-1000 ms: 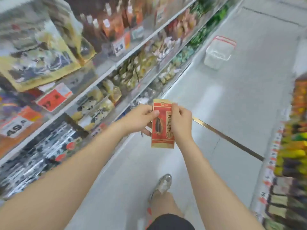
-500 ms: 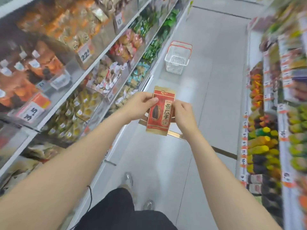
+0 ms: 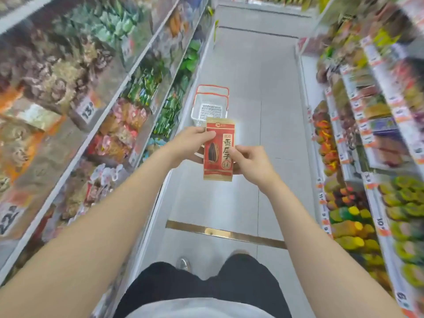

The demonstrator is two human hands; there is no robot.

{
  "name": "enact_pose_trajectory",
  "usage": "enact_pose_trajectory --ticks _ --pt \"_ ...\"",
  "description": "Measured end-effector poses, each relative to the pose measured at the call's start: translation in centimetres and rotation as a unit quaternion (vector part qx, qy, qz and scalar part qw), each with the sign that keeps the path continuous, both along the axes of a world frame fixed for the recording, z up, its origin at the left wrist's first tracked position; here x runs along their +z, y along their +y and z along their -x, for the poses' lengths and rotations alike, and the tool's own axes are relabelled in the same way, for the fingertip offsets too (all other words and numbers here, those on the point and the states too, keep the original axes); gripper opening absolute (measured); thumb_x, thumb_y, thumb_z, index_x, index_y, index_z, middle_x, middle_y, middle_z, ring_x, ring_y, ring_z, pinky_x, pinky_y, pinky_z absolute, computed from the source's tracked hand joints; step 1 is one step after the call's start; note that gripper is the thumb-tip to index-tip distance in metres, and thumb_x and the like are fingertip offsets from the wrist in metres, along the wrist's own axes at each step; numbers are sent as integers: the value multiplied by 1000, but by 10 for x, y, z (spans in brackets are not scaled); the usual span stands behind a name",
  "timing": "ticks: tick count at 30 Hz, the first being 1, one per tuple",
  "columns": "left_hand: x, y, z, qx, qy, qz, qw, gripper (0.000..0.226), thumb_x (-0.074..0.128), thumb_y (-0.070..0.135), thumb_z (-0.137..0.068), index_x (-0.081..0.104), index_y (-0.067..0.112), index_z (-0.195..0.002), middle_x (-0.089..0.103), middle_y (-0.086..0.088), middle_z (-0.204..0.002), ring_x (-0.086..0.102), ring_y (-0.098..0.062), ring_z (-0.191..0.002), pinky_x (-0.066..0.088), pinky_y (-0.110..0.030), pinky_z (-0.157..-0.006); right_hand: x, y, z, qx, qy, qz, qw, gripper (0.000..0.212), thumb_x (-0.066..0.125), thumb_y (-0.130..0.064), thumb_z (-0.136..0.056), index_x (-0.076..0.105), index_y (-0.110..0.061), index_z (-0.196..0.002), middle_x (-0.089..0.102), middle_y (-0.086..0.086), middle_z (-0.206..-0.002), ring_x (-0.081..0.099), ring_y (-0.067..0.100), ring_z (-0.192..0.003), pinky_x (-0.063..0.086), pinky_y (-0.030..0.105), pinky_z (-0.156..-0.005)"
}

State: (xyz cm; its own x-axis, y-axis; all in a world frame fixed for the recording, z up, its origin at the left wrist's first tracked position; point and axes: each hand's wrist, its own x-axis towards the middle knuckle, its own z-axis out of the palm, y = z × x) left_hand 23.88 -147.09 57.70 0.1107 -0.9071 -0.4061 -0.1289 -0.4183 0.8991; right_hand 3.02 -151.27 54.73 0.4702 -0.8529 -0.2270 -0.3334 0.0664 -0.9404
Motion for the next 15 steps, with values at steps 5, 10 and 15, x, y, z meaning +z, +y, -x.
enact_pose_trajectory --ticks 5,10,15 --pt "1 -147 -9 -35 -17 -27 999 30 51 18 -106 70 9 -128 79 -13 -120 77 -34 -110 64 -48 -95 -10 -139 -10 -28 -5 2 1000 25 64 -17 -108 82 -9 -93 83 8 -92 81 26 -89 67 47 -87" --pt "-8 -292 -27 -21 -40 -41 998 31 56 14 -99 74 11 -123 81 -10 -115 77 -32 -110 63 -47 -98 -24 -299 -25 27 20 10 999 26 64 -22 -107 82 -14 -90 83 7 -92 81 28 -89 66 50 -89" --pt "-18 -401 -51 41 -20 -36 998 23 60 7 -101 75 8 -119 81 -12 -113 80 -30 -103 64 -47 -96 -25 -433 -49 55 40 28 997 34 64 -51 -93 79 -21 -100 81 10 -91 78 37 -91 63 59 -88"
